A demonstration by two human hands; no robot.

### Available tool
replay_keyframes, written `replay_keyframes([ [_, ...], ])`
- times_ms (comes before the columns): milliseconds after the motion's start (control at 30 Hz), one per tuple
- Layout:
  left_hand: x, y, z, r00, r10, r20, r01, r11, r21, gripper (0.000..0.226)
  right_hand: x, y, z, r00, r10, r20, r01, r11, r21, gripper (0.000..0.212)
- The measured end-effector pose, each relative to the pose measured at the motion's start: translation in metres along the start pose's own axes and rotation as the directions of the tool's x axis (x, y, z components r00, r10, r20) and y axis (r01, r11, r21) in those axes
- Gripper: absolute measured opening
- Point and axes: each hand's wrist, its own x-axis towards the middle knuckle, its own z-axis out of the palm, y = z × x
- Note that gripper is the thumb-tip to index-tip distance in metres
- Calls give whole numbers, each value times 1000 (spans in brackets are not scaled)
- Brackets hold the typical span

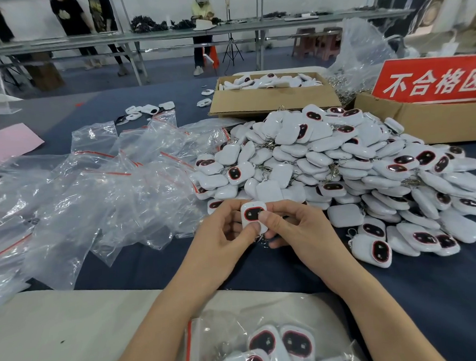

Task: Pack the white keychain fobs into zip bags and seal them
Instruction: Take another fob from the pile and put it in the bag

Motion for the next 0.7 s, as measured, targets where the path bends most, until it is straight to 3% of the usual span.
replay_keyframes([
  [533,1,2,0,999,-23,-40,22,999,-33,19,0,4,-2,1000,-18,3,18,1000,-13,7],
  [700,-1,4,2,990,83,-114,-70,991,115,22,-3,1,-3,994,-94,51,93,995,23,18],
])
